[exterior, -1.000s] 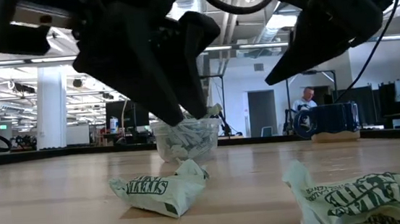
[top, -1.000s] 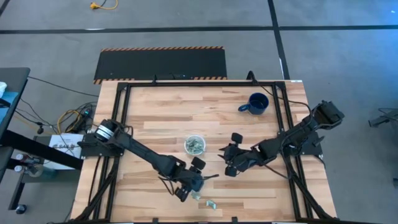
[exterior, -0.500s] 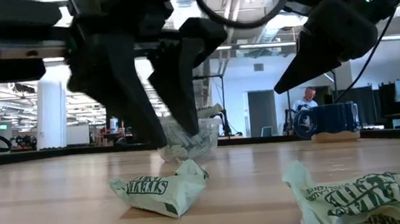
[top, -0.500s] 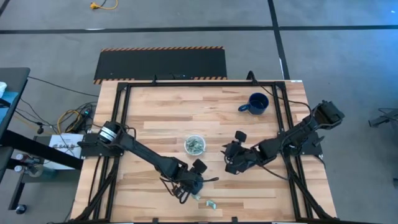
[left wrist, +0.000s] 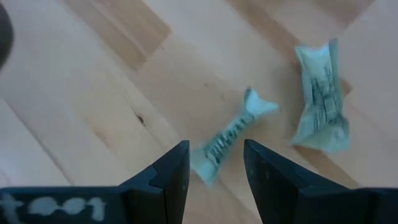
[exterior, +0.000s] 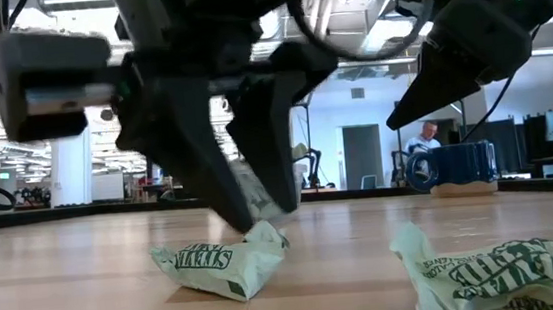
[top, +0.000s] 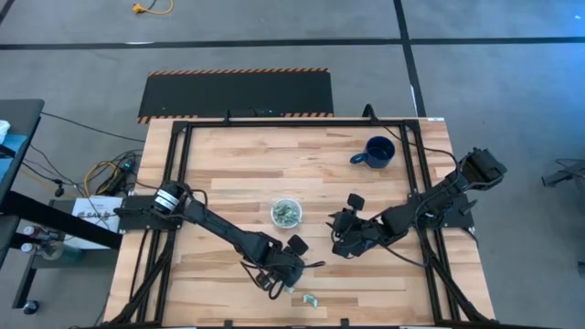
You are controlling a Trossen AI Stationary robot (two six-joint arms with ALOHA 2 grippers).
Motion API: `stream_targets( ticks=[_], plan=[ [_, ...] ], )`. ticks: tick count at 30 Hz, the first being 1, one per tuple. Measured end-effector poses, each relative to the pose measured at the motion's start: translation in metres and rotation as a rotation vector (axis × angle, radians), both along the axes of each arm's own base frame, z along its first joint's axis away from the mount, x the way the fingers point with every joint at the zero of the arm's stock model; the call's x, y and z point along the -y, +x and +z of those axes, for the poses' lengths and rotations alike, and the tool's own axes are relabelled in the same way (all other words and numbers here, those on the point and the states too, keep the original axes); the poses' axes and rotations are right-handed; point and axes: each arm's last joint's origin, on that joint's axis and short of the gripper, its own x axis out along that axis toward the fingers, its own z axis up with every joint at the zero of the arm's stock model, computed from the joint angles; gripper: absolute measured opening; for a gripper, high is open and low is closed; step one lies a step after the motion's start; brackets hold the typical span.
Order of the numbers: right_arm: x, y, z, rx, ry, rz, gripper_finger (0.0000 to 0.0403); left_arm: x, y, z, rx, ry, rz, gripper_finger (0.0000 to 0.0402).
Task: Pick and place items into bin
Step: Put the stevia packet into the transparent bin
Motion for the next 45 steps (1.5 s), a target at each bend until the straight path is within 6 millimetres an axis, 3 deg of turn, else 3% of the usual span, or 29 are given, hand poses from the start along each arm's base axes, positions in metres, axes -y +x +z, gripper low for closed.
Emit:
stream_targets(
  ticks=[16,28,32,38,45],
  plan=[
    [0.0,0.0,0.0,0.0,0.001,0.0,0.0102,0.0,0.0,-0.008,-0.025,-0.024,0.078,0.0135],
    [0.0,0.0,0.0,0.0,0.001,0.0,0.0102,0.0,0.0,-0.008,-0.024,-0.046,0.133,0.0013],
    [0.0,0.0,0.0,0.0,0.001,0.0,0.0102,0.0,0.0,-0.006,-0.027,-0.073,0.184,0.0005],
    [0.0,0.0,0.0,0.0,0.0,-0.001,0.0102,-0.006,-0.01,0.015,-0.04,-0.085,0.316,0.0002],
    [0.0,0.0,0.0,0.002,-0.004,-0.004,0.0102,-0.029,-0.025,0.066,0.07,0.001,0.463,0.0]
  ],
)
